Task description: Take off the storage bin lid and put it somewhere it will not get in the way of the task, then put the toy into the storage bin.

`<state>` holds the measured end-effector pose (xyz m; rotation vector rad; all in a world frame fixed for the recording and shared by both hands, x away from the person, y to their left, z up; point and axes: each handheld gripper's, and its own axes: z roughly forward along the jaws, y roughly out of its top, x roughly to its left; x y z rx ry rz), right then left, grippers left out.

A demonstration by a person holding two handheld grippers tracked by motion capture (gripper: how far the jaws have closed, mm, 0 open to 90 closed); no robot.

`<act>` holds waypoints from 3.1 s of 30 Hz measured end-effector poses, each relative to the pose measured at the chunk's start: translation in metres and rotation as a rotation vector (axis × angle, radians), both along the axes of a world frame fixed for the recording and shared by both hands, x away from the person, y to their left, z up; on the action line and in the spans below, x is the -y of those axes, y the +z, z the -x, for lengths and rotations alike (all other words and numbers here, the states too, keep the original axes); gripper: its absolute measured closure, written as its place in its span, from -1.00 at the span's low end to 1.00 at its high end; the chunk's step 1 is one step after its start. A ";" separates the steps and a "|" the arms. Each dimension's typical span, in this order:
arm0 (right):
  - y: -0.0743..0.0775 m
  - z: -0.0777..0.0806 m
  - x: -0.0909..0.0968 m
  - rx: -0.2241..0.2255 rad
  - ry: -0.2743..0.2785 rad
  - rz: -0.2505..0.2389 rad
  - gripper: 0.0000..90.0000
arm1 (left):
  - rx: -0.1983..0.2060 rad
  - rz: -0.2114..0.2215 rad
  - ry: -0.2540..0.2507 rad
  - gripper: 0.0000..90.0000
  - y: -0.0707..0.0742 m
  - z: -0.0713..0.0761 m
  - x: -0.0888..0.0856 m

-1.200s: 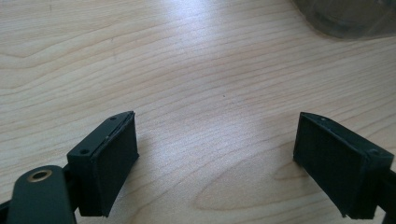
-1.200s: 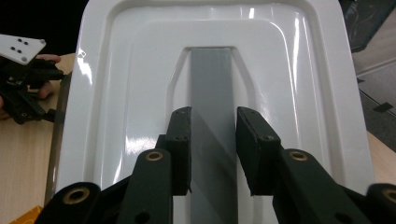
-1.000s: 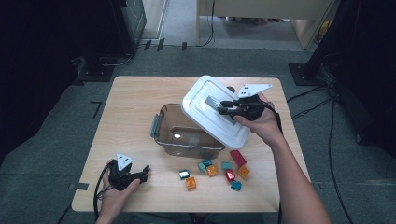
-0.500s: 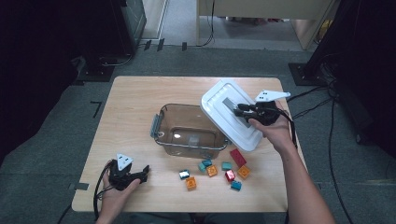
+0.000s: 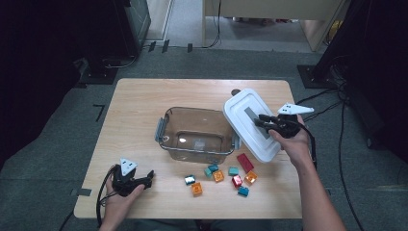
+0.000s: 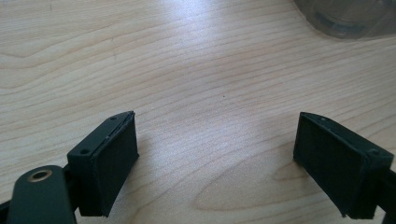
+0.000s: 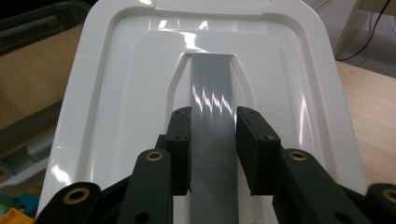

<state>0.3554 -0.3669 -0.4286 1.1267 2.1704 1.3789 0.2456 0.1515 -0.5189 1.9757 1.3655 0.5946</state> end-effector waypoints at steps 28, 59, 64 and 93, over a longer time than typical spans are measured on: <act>-0.059 -0.016 0.024 -0.103 -0.292 0.044 0.52 | 0.000 0.001 0.001 -0.69 0.000 0.000 0.000; -0.074 0.018 0.010 -0.108 -0.382 0.065 -0.03 | 0.001 0.001 -0.002 -0.69 0.000 -0.001 0.000; -0.073 0.045 0.013 -0.099 -0.343 0.098 -0.07 | 0.001 0.002 -0.001 -0.69 0.000 -0.001 0.000; -0.078 0.124 -0.042 -0.099 -0.214 0.081 0.11 | -0.008 -0.004 0.030 -0.79 0.000 -0.004 0.003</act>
